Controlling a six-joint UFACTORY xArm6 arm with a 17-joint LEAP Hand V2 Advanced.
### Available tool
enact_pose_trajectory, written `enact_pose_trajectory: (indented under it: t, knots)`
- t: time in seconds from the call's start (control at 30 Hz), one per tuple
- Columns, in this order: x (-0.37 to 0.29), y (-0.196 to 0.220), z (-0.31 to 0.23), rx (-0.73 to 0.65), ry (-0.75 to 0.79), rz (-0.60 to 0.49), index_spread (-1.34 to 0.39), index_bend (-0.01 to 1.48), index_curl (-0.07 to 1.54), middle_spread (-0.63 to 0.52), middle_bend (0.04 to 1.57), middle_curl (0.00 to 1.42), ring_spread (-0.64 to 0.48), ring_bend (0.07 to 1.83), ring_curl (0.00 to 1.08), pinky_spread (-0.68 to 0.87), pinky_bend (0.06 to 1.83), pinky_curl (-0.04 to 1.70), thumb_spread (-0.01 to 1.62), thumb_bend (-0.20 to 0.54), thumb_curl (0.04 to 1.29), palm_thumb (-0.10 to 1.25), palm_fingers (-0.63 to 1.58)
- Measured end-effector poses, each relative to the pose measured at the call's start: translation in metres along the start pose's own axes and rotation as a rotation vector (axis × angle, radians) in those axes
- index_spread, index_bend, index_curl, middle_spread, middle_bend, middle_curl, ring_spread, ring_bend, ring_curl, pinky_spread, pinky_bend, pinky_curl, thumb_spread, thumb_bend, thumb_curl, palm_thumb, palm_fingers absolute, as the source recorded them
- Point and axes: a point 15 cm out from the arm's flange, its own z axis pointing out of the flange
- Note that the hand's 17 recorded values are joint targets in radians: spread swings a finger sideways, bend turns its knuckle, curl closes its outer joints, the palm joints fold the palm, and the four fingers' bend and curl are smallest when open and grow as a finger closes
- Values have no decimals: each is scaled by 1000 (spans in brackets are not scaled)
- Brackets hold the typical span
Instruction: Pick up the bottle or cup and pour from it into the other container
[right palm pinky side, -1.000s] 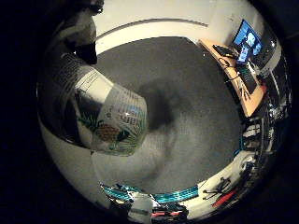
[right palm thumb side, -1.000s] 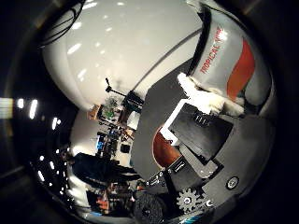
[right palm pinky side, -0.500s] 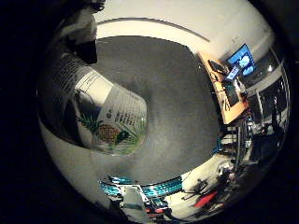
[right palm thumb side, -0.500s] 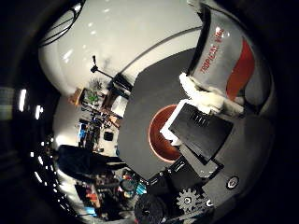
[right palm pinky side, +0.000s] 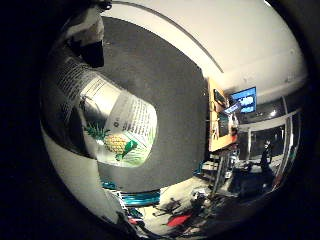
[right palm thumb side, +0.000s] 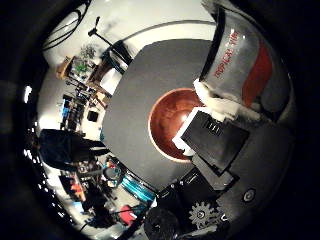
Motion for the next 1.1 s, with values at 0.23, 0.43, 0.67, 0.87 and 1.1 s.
enact_pose_trajectory:
  t: [0.23, 0.43, 0.67, 0.87, 1.1]
  knots:
    - [-10, -5, -3, -73, 85, -107, -212, 1144, 855, -118, 1379, 786, -246, 1292, 875, -229, 1232, 967, 287, -24, 943, 983, 1114]
    - [-20, 2, 7, -146, 146, -195, -212, 1147, 852, -117, 1382, 783, -245, 1293, 874, -228, 1230, 972, 286, -24, 943, 983, 1113]
    - [-29, 13, 19, -245, 228, -264, -211, 1150, 849, -118, 1386, 785, -245, 1295, 873, -228, 1229, 975, 289, -24, 938, 979, 1112]
    - [-41, 14, 25, -280, 256, -304, -211, 1153, 846, -119, 1384, 791, -245, 1297, 872, -228, 1229, 978, 287, -24, 935, 976, 1110]
    - [-35, 8, 31, -318, 297, -308, -211, 1154, 844, -120, 1382, 795, -244, 1297, 871, -238, 1228, 979, 290, -24, 938, 972, 1111]
